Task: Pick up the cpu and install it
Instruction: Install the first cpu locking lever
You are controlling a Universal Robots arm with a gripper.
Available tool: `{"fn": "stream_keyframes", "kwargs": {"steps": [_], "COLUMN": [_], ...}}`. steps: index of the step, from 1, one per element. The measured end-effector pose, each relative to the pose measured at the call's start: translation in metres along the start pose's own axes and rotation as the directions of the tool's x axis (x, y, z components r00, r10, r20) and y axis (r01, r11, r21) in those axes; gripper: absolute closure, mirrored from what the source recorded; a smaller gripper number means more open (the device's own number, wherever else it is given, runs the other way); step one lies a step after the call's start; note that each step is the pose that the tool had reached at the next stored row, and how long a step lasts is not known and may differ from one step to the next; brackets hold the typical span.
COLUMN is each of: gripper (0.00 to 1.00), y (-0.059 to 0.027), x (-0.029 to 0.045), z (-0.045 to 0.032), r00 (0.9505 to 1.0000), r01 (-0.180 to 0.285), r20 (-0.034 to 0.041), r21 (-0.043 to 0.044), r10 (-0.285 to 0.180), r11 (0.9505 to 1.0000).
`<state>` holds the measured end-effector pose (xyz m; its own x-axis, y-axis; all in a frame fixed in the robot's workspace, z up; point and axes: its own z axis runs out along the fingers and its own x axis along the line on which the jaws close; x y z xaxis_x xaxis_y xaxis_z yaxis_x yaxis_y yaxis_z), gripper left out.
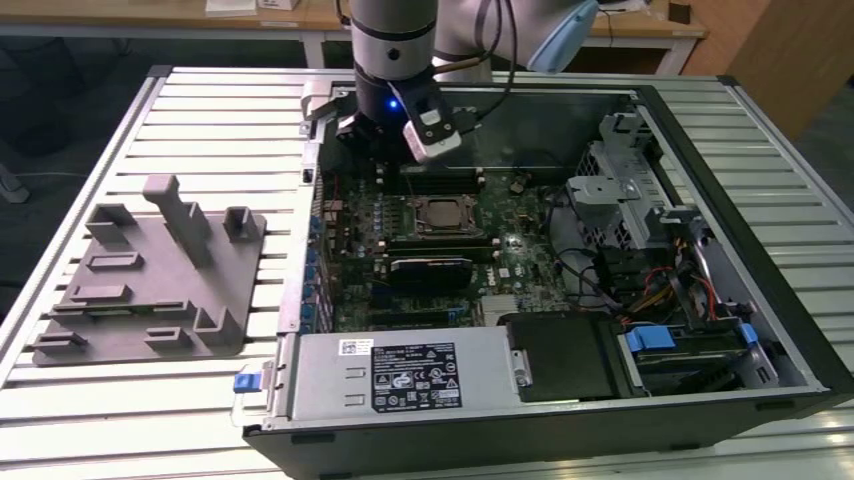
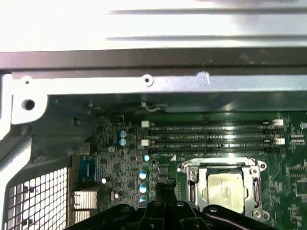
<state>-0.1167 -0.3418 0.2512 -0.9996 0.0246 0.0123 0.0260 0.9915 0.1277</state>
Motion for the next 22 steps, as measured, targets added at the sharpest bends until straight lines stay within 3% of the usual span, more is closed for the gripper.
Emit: {"fn": "stream_keyframes", "kwargs": {"steps": [11, 15, 16, 22], "gripper": [0.89, 0.89, 0.89, 0.89], "y": [-0.0001, -0.0001, -0.0001, -0.0001], "x": [0.0005, 0.0005, 0.0005, 0.0004], "z": [0.0, 0.0, 0.0, 0.0], "r00": [1.0, 1.0, 1.0, 1.0], "r01": [0.001, 0.001, 0.001, 0.001], "r20": [-0.0024, -0.0031, -0.0032, -0.0033], "r21": [-0.0946, -0.1228, -0.1266, -0.1281], "r10": [-0.001, -0.001, -0.001, -0.001], "r11": [0.9955, 0.9924, 0.9919, 0.9918]}}
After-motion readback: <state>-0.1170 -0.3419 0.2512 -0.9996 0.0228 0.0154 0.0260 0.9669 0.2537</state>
